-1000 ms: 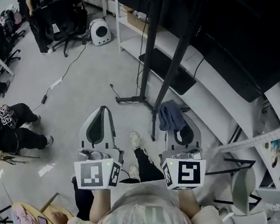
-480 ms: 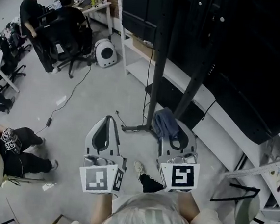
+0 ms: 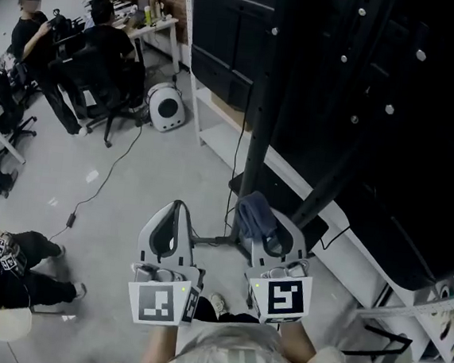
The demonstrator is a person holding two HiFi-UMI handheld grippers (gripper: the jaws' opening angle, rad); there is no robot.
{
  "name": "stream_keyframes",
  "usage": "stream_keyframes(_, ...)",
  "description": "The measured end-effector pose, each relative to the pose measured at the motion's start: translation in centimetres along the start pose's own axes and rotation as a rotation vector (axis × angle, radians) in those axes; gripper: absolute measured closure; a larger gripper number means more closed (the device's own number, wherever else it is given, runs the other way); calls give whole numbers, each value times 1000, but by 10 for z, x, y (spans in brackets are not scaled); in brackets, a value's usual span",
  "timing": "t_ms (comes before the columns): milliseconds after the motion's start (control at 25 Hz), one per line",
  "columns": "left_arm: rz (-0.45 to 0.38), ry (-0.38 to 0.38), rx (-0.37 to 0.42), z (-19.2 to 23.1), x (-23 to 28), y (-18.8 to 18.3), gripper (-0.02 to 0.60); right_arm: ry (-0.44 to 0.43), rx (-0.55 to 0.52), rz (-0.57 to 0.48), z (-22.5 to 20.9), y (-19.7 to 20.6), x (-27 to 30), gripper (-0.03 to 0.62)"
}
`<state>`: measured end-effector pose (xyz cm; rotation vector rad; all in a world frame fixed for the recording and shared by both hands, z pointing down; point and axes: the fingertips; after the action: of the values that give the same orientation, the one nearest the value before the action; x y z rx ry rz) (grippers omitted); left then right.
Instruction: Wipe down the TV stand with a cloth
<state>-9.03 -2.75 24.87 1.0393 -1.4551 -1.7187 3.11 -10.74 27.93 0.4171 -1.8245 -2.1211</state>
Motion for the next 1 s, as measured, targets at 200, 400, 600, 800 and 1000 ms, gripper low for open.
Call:
stream_keyframes(200,-18,38,-14,1,33,-4,566,40,-11,-4,-14,-6,18,537)
stream_keyframes(400,-31,101,-32,1,53,-9,566,108,-69,-3,-26,-10,32,537)
stream_keyframes(600,-34,172,-51,2,73,-12,566,131,-51,-16,-20,-21,48,537)
stream_keyframes(800,-30,243,-39,-6,93,-18,566,182,-149,22,-31,-46,57,537)
stream_keyframes(1000,-52,400,-18,-50,114,-28,566,407,-411,128,-71,-119,36,537)
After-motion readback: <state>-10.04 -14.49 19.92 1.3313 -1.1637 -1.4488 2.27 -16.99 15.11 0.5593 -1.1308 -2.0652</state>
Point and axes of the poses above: the fingertips, and each gripper's own axes: x forward along the fingers, z to its left, y out of its underside, and after that the axes turned 13 degrees about -y, right-handed
